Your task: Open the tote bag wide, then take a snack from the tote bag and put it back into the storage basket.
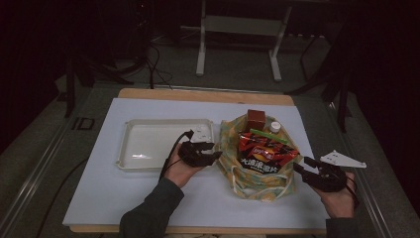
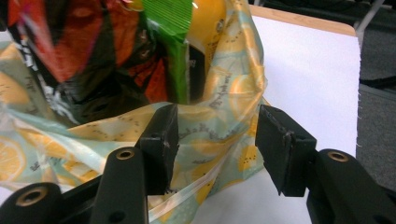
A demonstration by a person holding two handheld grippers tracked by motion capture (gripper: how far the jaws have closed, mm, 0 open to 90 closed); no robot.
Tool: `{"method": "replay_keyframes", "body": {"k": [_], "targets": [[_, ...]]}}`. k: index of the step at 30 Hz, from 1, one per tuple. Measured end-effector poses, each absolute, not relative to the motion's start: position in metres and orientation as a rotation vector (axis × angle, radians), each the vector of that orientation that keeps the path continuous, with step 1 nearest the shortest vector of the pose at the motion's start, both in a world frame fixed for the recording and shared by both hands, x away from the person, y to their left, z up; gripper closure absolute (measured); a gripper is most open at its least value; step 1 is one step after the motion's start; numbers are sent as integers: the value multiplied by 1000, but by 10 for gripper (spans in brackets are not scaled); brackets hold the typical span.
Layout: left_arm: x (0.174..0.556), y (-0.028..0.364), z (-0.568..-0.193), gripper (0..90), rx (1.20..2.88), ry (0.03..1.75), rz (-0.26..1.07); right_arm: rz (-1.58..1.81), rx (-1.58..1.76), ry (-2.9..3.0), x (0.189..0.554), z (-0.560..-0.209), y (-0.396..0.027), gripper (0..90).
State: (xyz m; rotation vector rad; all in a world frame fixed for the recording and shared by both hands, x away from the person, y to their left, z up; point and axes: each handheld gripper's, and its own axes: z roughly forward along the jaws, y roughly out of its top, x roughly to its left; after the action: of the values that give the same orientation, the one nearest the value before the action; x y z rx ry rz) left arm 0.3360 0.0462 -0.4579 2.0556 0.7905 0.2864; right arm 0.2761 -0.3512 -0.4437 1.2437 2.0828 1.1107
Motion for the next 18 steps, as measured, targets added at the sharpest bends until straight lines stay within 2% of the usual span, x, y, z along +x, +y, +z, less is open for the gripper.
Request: {"method": "replay_keyframes", "body": {"k": [6, 18], "targets": [[323, 61, -460, 537, 2048, 773, 266, 1101, 1222, 2140, 272, -443, -346, 612], [307, 72, -471, 537, 2080, 752, 266, 1100, 1193, 2174, 268, -440, -341, 615]]}}
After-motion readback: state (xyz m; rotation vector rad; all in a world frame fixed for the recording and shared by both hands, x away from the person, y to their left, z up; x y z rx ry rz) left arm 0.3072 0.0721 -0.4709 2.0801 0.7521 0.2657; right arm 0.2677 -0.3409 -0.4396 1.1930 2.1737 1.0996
